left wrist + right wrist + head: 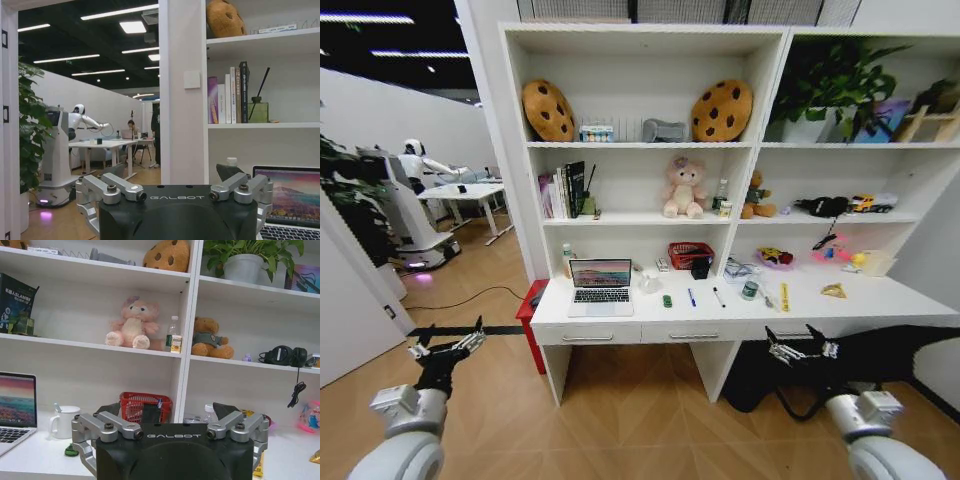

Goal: Organize the objects on the table.

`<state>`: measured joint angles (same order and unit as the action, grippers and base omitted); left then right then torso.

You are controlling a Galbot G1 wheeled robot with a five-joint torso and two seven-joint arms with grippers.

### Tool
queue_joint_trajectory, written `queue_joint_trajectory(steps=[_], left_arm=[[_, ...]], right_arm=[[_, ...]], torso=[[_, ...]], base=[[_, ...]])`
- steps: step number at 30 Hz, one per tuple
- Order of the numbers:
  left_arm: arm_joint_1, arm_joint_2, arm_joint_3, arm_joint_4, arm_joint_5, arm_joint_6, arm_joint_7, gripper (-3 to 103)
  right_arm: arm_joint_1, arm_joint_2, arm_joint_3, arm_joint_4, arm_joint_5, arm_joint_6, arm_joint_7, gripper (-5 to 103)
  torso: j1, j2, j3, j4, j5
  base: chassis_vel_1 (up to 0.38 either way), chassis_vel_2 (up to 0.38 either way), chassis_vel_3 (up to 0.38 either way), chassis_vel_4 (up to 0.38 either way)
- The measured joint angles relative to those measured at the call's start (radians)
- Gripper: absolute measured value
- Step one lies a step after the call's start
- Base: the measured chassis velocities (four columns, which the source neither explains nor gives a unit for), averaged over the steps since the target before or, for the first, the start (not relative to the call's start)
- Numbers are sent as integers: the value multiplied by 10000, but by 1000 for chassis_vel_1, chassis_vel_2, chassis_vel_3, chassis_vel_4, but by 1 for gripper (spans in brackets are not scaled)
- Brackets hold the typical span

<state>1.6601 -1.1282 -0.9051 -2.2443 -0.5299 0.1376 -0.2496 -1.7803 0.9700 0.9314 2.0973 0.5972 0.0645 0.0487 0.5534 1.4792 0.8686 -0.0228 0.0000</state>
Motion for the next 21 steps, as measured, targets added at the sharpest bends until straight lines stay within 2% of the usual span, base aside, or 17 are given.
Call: queue_joint_trajectory(steps=[16,19,21], left_arm=[[183,51,81,-213,-137,172,13,100],[130,14,112,-149,-131,140,30,103],[131,1,104,-35,-121,71,160,99]], right_arm=[[-190,-84,106,200,279,-33,14,100],[-244,-85,87,202,273,-39,24,100],[-296,-134,86,217,271,-52,36,100]], torso=[[0,0,0,0,-1],[0,0,0,0,0],[0,0,0,0,-1]], base=[[0,0,0,0],[0,0,0,0],[0,0,0,0]])
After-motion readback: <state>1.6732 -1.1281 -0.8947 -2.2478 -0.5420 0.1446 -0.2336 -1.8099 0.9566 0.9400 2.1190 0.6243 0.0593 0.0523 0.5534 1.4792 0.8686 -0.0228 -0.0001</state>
